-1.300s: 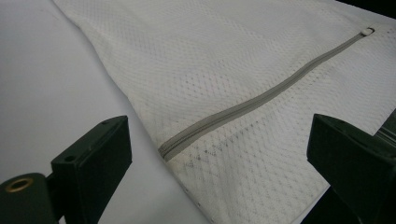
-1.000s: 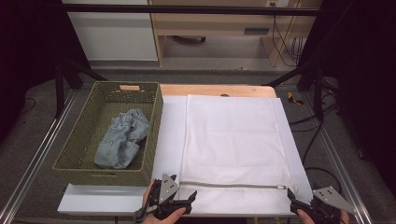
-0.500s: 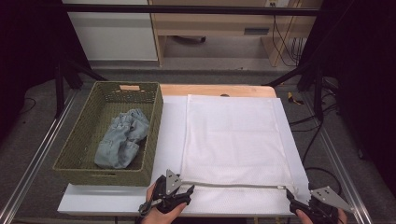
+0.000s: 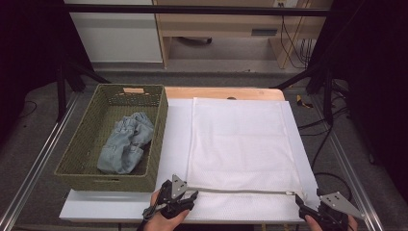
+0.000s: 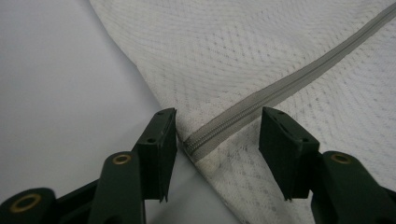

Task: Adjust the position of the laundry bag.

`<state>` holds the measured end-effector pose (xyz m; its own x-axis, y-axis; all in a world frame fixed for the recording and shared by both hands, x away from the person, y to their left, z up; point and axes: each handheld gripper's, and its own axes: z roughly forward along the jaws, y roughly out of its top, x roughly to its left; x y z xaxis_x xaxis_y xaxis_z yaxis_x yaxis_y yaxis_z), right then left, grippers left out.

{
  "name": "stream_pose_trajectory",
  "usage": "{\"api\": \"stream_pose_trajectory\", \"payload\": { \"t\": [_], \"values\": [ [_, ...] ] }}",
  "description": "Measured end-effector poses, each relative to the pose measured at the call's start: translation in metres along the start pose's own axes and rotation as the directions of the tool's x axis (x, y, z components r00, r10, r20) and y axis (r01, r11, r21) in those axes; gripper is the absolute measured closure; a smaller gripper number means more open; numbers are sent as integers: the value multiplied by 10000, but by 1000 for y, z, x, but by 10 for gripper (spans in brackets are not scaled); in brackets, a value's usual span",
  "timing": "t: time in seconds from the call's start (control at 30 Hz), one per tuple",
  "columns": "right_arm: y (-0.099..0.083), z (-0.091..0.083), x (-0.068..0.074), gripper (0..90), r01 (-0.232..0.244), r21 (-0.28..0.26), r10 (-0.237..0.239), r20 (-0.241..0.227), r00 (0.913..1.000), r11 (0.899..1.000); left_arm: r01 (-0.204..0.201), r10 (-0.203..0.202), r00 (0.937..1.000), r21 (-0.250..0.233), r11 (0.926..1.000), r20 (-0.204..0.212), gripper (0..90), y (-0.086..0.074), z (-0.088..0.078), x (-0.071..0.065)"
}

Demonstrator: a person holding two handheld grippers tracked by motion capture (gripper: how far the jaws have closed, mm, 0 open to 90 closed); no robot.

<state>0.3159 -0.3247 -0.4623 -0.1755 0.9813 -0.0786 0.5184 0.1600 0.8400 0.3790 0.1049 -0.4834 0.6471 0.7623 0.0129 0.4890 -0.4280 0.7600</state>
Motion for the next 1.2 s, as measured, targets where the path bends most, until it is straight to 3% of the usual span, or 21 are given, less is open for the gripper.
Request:
{"api": "stream_pose_trajectory", "payload": {
  "t": [0.33, 0.6, 0.9, 1.07, 1.2],
  "values": [
    [1, -1, -1, 296, -53, -132, 53, 54, 10000, 9999, 43, -43, 9999, 2, 10000, 95, 654, -1, 1, 4],
    [3, -6, -5, 449, -211, -451, 232, 467, 9986, 9988, -87, 87, 10000, -89, 9999, 8, 759, -1, 2, 4],
    [-1, 2, -7, 680, -389, 159, 382, 451, 9983, 9991, -128, 128, 9999, -59, 9999, 8, 843, 1, 2, 2],
    [-1, 8, -7, 697, -364, 419, 349, 358, 9987, 9985, -111, 111, 9999, -56, 9999, -27, 843, 1, 2, 1],
    [5, 15, -12, 655, -573, 237, 567, 272, 9980, 9981, -112, 112, 9999, -72, 9999, -25, 842, 1, 3, 2]
  ]
}}
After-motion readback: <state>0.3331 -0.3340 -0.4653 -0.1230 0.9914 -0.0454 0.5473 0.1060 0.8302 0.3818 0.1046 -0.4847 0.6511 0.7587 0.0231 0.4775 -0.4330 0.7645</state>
